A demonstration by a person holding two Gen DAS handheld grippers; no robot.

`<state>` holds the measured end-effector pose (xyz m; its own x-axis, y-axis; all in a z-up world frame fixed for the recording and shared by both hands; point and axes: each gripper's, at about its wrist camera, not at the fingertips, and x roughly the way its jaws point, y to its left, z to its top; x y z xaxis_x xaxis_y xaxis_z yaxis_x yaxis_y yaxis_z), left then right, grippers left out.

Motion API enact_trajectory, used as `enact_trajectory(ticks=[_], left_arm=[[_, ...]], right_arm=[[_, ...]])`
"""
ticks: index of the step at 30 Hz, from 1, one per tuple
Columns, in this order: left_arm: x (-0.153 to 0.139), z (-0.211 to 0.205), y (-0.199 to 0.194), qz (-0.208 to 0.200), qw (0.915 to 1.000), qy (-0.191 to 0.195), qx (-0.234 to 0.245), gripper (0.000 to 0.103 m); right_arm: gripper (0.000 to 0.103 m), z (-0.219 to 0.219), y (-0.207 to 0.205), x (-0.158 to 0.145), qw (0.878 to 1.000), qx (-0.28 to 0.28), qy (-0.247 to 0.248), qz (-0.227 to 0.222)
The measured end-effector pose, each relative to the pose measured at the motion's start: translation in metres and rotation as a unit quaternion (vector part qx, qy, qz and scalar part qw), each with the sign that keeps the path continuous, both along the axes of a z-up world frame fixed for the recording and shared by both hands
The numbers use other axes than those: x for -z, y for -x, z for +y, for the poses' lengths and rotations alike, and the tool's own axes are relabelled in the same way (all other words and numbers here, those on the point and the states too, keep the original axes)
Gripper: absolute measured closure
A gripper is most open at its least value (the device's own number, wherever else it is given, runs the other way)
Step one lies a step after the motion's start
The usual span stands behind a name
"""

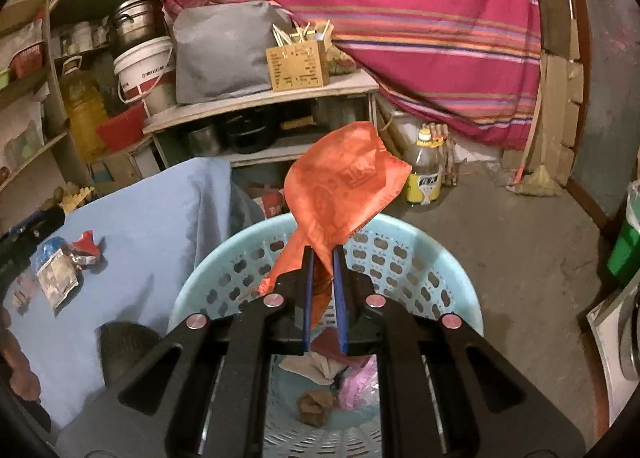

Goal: Collect trash
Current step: 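Carry the cylinder and orange bag over the light blue basket and open both tools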

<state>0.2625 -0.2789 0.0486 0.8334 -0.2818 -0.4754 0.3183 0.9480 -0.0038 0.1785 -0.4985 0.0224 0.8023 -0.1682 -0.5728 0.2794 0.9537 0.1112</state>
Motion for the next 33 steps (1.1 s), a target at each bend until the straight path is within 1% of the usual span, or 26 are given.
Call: enact_trajectory(ticks=[2,4,5,7,9,11,12,15,19,21,25,27,29,33], left_arm=[[0.007,0.004,0.0,0.007,0.9999,-0.009,-0.002,0.051],[0.016,0.007,0.004,0.018,0.9998,-0.013,0.002,0.043],[0.02,0.007,0.008,0.021,0.9997,-0.015,0.003,0.036],[0.027,0.007,0.016,0.022,0.9996,-0.019,0.006,0.031],[0.033,0.003,0.027,0.022,0.9991,-0.035,0.01,0.024],[0.036,0.0,0.036,0.03,0.9988,-0.033,0.022,0.021],[0.037,0.0,0.04,0.035,0.9986,-0.029,0.027,0.018],[0.04,-0.003,0.053,0.041,0.9982,-0.016,0.039,0.012],[0.047,-0.01,0.069,0.054,0.997,-0.016,0.054,0.009],[0.05,-0.014,0.074,0.061,0.9968,-0.018,0.049,0.008],[0.052,-0.028,0.076,0.079,0.9964,-0.001,0.03,0.008],[0.049,-0.037,0.078,0.077,0.9968,0.001,0.023,0.008],[0.049,-0.046,0.078,0.073,0.9972,-0.004,0.015,0.007],[0.058,-0.061,0.067,0.089,0.9957,-0.025,-0.004,0.007]], right_arm=[[0.093,-0.002,-0.004,0.003,1.0,-0.002,-0.01,0.005],[0.093,-0.001,-0.005,0.006,1.0,-0.003,-0.01,0.01],[0.093,-0.001,-0.006,0.007,1.0,-0.005,-0.011,0.013],[0.093,0.0,-0.006,0.009,1.0,-0.006,-0.01,0.016],[0.093,0.001,-0.007,0.009,1.0,-0.007,-0.008,0.018],[0.093,0.0,-0.006,0.009,1.0,-0.005,-0.007,0.018],[0.093,0.0,-0.006,0.009,1.0,-0.004,-0.007,0.018],[0.093,-0.004,-0.002,0.008,1.0,-0.001,-0.008,0.016],[0.093,-0.007,0.005,0.007,1.0,0.002,-0.007,0.016],[0.093,-0.008,0.007,0.006,1.0,0.004,-0.006,0.017],[0.093,-0.011,0.013,0.006,1.0,0.004,-0.007,0.017],[0.093,-0.012,0.013,0.006,1.0,0.005,-0.009,0.015],[0.093,-0.014,0.016,0.005,1.0,0.007,-0.013,0.012],[0.093,-0.021,0.023,0.004,1.0,0.01,-0.021,0.008]])
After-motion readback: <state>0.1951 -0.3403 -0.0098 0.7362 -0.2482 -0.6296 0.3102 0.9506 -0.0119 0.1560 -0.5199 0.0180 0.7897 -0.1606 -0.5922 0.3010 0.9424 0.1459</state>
